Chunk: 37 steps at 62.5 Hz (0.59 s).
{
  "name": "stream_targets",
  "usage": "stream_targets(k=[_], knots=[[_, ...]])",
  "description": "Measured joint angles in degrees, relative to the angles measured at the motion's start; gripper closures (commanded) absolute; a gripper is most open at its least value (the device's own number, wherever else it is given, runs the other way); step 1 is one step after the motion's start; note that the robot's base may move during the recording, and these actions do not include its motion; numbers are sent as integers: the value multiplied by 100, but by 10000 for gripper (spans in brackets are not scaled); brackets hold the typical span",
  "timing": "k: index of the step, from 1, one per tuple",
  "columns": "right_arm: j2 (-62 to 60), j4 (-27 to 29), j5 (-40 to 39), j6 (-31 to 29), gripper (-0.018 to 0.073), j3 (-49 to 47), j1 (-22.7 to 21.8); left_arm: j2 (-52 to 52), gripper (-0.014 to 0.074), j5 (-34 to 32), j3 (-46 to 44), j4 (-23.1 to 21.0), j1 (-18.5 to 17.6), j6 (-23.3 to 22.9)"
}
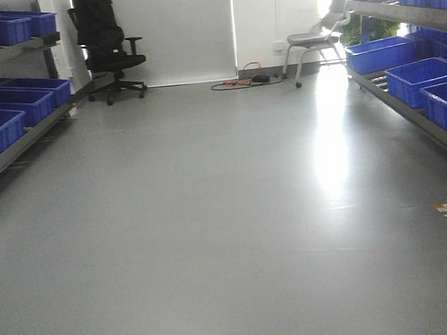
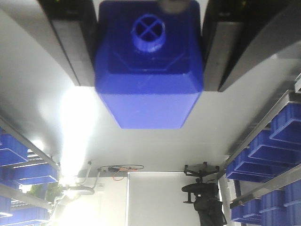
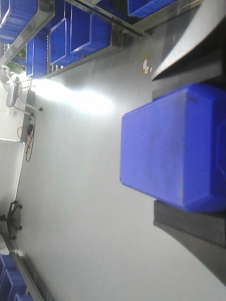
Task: Pick and sort blue part to right shelf
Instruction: 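Drive the base up to the shelf of empty blue bins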
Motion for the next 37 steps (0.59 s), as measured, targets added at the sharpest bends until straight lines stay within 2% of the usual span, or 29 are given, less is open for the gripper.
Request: stream_targets(k=[37], knots=[[0,0,0,0,133,0,0,0,188,0,0,0,0,0]])
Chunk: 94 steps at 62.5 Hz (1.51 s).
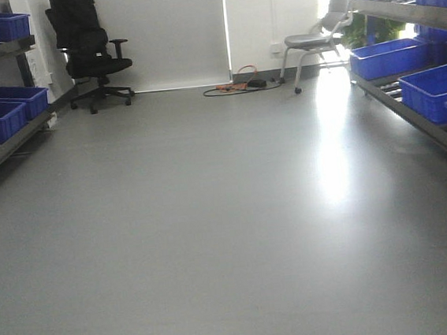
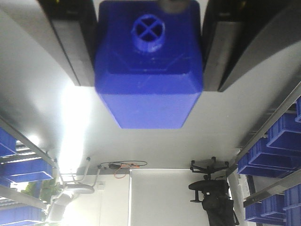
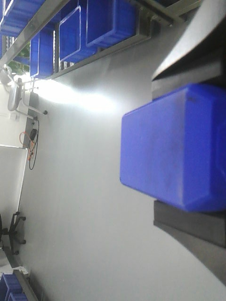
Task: Pick and sort blue part to right shelf
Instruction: 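Drive the base up to the shelf of empty blue bins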
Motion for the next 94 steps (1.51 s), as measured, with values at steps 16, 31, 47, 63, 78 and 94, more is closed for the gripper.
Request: stream_targets(k=[16,31,47,63,78,94], knots=[[0,0,0,0,133,0,0,0,188,0,0,0,0,0],[0,0,0,0,133,0,0,0,188,0,0,0,0,0],[0,-3,0,0,133,0,0,0,188,0,0,0,0,0],[0,-3,0,0,133,0,0,13,188,0,0,0,0,0],[0,-3,0,0,133,0,0,13,188,0,0,0,0,0],[0,-3,0,0,133,0,0,13,188,0,0,0,0,0]])
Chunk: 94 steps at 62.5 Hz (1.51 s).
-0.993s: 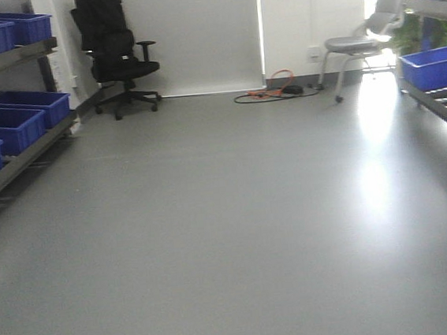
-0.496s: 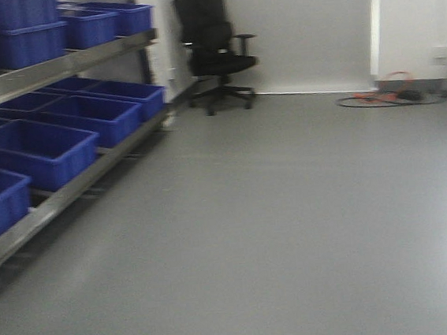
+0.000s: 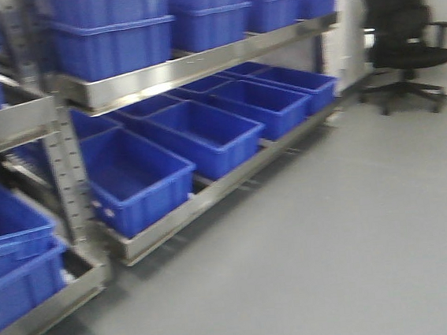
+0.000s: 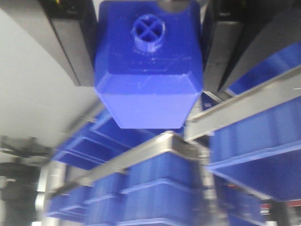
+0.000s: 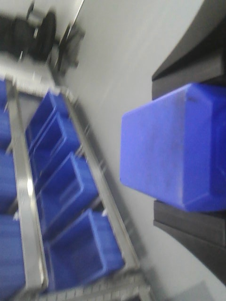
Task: Pick and sort blue part to right shelf
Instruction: 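Drive the base up to the shelf of empty blue bins, then position both held parts above two blue bins on the shelf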
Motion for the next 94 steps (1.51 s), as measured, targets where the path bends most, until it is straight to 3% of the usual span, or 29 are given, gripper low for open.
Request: stream_targets(k=[94], knots=[[0,0,0,0,133,0,0,0,188,0,0,0,0,0]])
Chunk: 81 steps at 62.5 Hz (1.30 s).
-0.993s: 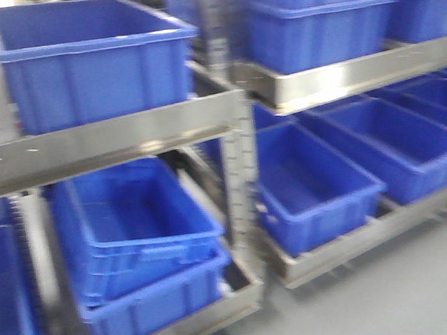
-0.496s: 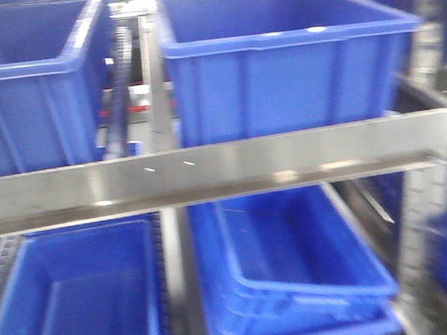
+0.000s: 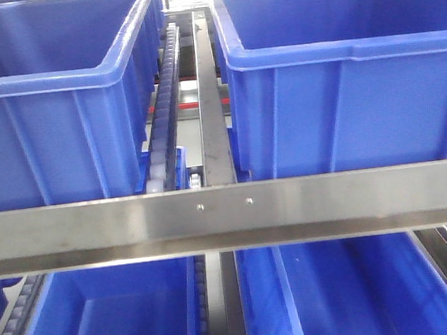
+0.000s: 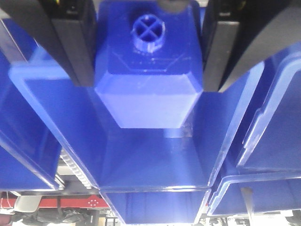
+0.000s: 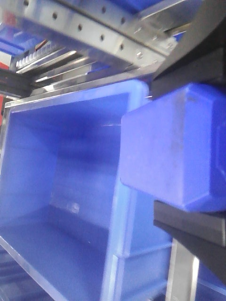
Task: Pick and sort blue part to right shelf
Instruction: 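Position both held parts above two blue bins on the shelf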
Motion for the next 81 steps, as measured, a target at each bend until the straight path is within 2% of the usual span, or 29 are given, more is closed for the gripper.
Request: stream_targets(k=[81], knots=[[0,0,0,0,133,0,0,2,188,0,0,0,0,0]])
